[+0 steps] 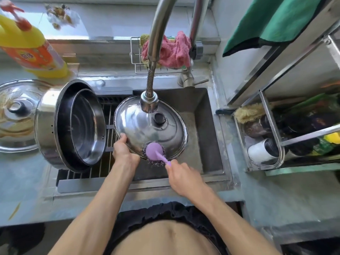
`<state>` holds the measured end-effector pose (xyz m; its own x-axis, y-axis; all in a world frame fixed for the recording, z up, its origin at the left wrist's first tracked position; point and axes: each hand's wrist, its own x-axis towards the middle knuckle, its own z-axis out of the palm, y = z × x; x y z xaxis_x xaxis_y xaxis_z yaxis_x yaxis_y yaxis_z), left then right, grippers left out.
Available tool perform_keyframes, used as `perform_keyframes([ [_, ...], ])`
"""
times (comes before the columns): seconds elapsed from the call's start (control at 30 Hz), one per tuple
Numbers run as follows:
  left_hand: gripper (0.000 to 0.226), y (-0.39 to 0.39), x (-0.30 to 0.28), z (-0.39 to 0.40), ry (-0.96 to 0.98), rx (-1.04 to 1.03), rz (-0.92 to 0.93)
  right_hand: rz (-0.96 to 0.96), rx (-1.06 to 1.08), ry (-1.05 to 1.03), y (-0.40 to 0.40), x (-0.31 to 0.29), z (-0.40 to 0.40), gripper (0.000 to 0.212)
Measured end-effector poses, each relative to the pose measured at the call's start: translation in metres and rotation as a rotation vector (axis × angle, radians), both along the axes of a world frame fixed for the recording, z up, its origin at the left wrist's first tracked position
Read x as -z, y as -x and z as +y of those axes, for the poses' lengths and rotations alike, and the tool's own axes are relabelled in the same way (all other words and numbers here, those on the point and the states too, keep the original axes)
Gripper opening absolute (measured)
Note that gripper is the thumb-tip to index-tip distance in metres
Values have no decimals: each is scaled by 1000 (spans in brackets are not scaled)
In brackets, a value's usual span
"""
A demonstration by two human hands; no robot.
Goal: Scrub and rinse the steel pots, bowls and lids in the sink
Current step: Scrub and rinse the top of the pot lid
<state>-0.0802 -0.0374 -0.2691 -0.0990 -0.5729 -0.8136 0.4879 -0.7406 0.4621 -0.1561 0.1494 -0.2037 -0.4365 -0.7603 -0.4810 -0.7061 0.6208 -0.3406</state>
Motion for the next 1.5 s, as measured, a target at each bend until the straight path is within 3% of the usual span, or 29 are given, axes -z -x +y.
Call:
perform_keyframes([
  [0.1, 22, -6, 3, 2, -21, -1, 43, 109, 9, -20, 10, -4, 13, 38],
  [0.27, 15, -23, 4, -11, -19, 72, 103, -29, 358, -103, 60, 13, 24, 46],
  [0.4, 31, -25, -3, -4, -11, 112, 169, -139, 496, -153, 93, 22, -3, 47],
  [0.57, 35, -31, -9, 2, 66, 242, 151, -157, 632, -24, 123, 9, -33, 51],
  [0.7, 15, -28, -13, 3, 223, 326, 49, -110, 607, 33, 141, -9, -70, 52],
  [1.03, 28, 6, -27, 3, 543, 512, -224, 37, 185, 89, 83, -36, -96, 44],
  [1.17, 17, 11, -22, -1, 572, 567, -281, 45, 28, 46, 45, -46, -80, 42],
  [1.5, 19, -2, -28, -15, 503, 659, -122, -73, 415, 19, 132, -24, -88, 47],
])
